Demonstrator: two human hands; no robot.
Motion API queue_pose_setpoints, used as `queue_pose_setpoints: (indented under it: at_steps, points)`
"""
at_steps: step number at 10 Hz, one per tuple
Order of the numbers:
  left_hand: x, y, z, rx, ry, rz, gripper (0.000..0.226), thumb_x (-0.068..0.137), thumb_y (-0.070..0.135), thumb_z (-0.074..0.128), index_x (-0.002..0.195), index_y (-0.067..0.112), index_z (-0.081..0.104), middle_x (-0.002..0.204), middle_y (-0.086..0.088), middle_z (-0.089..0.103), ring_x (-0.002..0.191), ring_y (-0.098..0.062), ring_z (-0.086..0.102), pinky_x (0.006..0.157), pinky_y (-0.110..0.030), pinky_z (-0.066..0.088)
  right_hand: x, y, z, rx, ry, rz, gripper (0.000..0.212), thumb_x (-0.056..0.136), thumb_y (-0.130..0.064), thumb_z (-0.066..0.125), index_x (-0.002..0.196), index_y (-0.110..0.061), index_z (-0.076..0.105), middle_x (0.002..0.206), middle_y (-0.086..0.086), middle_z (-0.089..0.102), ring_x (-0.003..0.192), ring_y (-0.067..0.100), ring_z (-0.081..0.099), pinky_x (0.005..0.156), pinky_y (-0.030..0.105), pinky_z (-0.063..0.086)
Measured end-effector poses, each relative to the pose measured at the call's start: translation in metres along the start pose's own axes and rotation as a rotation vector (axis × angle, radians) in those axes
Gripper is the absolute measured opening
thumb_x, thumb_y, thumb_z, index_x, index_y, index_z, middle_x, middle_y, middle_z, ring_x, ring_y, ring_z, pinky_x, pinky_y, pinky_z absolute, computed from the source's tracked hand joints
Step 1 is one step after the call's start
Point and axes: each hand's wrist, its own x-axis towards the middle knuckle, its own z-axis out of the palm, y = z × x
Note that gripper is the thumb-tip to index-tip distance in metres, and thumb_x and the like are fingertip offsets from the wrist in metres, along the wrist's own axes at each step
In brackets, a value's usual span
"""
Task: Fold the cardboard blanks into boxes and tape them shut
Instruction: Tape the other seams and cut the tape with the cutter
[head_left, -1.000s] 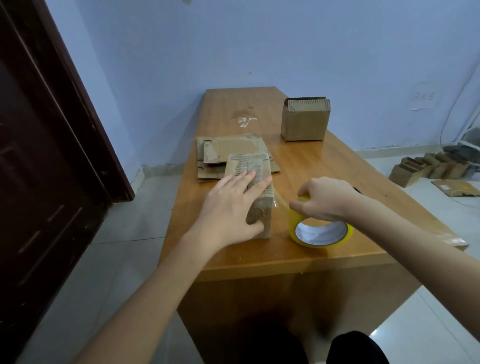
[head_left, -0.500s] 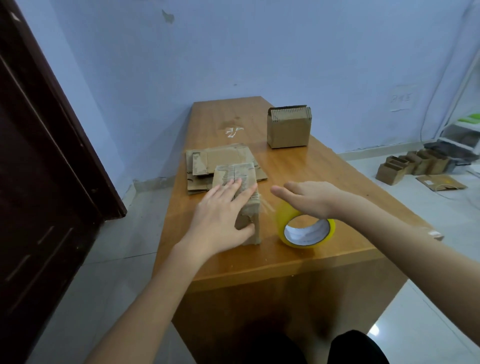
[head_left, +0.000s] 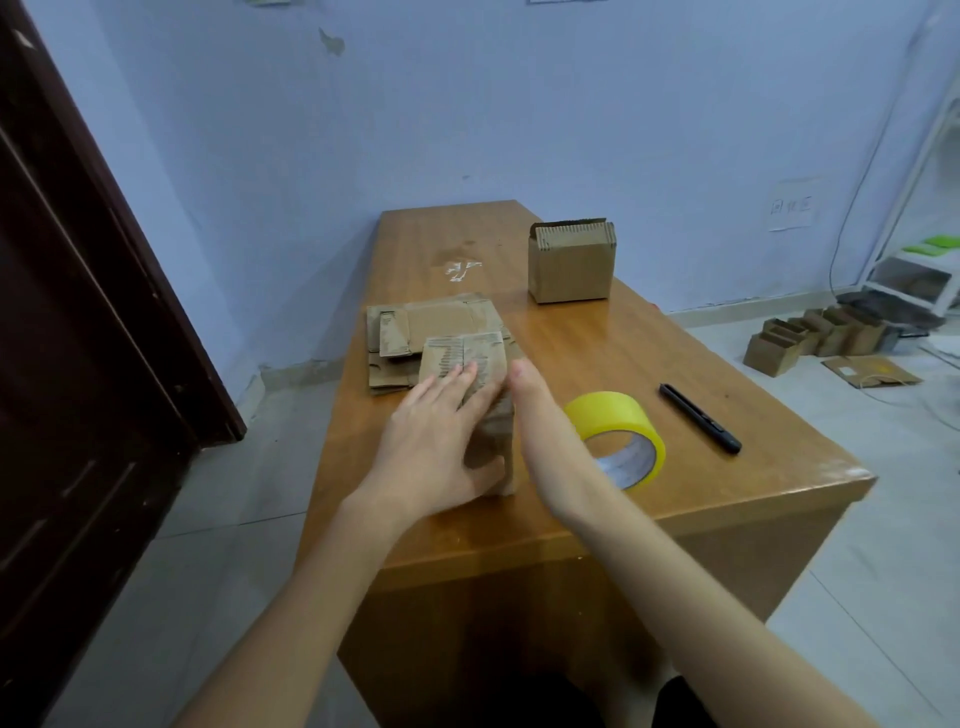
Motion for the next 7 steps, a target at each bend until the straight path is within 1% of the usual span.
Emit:
queue_pose_setpoints:
  at_steps: [1,2,3,4,5,6,7]
  points:
    - [0.0,0.001,0.0,-0.021,-0.02,0.007,0.099,0.062,0.069,0.019,0.151,0.028,0.013,0.158,-0.002,0.012,0.145,-0.014,0.01,0.117,-0.028,0.004,0.0,0.015,0.022,0.11,0.081,0.083,0.104,0.069,-0.084,0.039,0.151,-0.023,0.02,0.152,-0.006,0.035,0.141,0.009,0.03,0.117,0.041,0.023]
    - [0.001,0.002,0.0,-0.01,-0.026,0.005,0.099,0.06,0.065,0.021,0.151,0.028,0.012,0.159,-0.004,0.01,0.146,-0.014,0.008,0.117,-0.028,0.002,-0.002,0.009,0.031,0.208,0.172,0.109,0.09,0.08,-0.065,0.039,0.154,-0.025,0.006,0.155,-0.012,0.023,0.141,0.005,0.023,0.118,0.035,0.019]
    - [0.001,0.001,-0.001,-0.011,-0.047,0.014,0.096,0.069,0.061,0.043,0.151,0.029,0.005,0.159,-0.004,0.003,0.146,-0.014,0.005,0.118,-0.028,0.0,-0.003,0.008,0.029,0.283,0.182,0.121,0.062,0.101,-0.032,0.036,0.153,-0.021,0.004,0.153,-0.013,0.021,0.13,-0.003,0.026,0.106,0.019,0.023]
    - [0.001,0.001,-0.002,0.029,-0.063,0.026,0.097,0.077,0.057,0.056,0.151,0.03,-0.001,0.159,-0.004,0.002,0.146,-0.015,0.003,0.118,-0.03,0.0,-0.004,0.01,0.02,0.324,0.123,0.125,0.053,0.103,-0.029,0.031,0.152,-0.017,0.014,0.15,-0.006,0.029,0.131,0.002,0.03,0.097,0.013,0.026]
    - [0.002,0.002,0.002,0.049,-0.033,0.013,0.095,0.079,0.058,0.054,0.151,0.03,-0.001,0.159,-0.004,0.004,0.146,-0.015,0.003,0.118,-0.031,0.0,-0.004,0.014,0.013,0.23,0.11,0.144,0.046,0.102,-0.033,0.033,0.144,-0.014,0.033,0.146,0.004,0.041,0.134,0.019,0.039,0.095,0.021,0.035]
    - [0.002,0.002,0.004,0.057,-0.015,0.003,0.088,0.083,0.058,0.049,0.151,0.03,0.0,0.159,-0.004,0.006,0.146,-0.017,0.004,0.118,-0.032,0.001,-0.003,0.009,0.006,0.22,0.11,0.181,0.044,0.103,-0.029,0.032,0.143,-0.012,0.034,0.141,0.001,0.044,0.126,0.01,0.044,0.076,0.001,0.04]
    - [0.001,0.003,0.007,0.086,0.027,-0.01,0.078,0.088,0.062,0.038,0.151,0.029,0.005,0.158,-0.005,0.012,0.146,-0.018,0.01,0.117,-0.033,0.004,-0.006,-0.003,-0.02,0.117,0.11,0.075,0.041,0.103,-0.027,0.036,0.143,-0.02,0.037,0.137,-0.008,0.041,0.128,0.001,0.037,0.07,-0.008,0.033]
